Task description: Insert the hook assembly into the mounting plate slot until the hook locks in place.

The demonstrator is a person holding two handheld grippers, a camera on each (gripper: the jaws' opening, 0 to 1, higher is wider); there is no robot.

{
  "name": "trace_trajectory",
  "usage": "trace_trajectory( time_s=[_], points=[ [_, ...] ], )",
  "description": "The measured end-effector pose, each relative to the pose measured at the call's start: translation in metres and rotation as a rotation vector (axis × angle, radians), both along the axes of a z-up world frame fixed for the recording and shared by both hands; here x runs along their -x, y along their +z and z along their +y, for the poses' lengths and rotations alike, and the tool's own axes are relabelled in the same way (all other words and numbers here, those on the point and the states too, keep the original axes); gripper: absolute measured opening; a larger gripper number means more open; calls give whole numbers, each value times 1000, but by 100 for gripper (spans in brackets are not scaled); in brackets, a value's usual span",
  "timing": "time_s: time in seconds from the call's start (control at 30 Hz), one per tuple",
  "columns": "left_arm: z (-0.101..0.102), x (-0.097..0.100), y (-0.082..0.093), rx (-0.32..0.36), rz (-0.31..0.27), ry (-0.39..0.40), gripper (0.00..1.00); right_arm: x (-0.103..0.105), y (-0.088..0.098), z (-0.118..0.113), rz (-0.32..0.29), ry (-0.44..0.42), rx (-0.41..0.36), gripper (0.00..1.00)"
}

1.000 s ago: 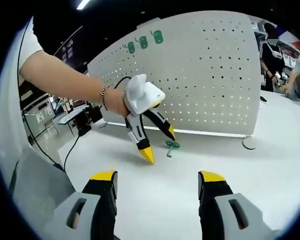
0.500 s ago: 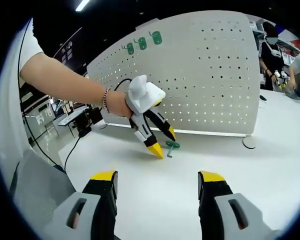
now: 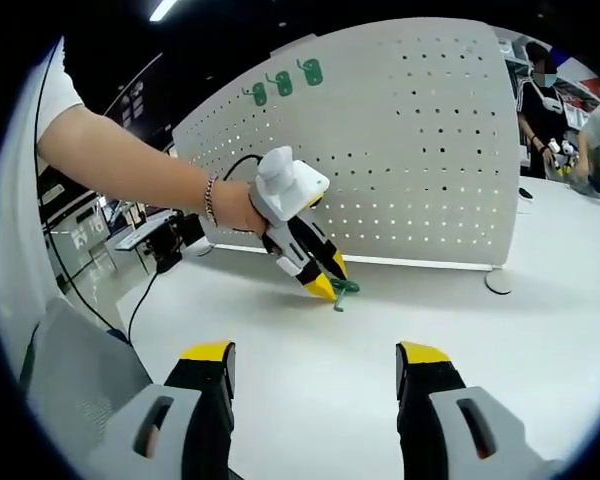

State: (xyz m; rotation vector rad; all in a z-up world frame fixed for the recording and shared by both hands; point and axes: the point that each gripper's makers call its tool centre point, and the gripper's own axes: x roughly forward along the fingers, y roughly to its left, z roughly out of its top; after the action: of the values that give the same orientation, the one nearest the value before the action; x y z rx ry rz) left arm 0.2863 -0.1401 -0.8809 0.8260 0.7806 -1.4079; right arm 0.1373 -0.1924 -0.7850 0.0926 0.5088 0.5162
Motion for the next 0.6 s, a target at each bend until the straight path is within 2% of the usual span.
trace_trajectory(
  time_s=[0.1,0.27,0.6],
  points=[
    [2,-4,0,4,-3,33,15,0,0,0,0,1,0,63],
    [1,0,1,9,-10,9,11,0,0,-1,1,-1,-4,62],
    [3,-3,0,16,-15,28,4,0,0,-1,1,-6,-9,62]
  ],
)
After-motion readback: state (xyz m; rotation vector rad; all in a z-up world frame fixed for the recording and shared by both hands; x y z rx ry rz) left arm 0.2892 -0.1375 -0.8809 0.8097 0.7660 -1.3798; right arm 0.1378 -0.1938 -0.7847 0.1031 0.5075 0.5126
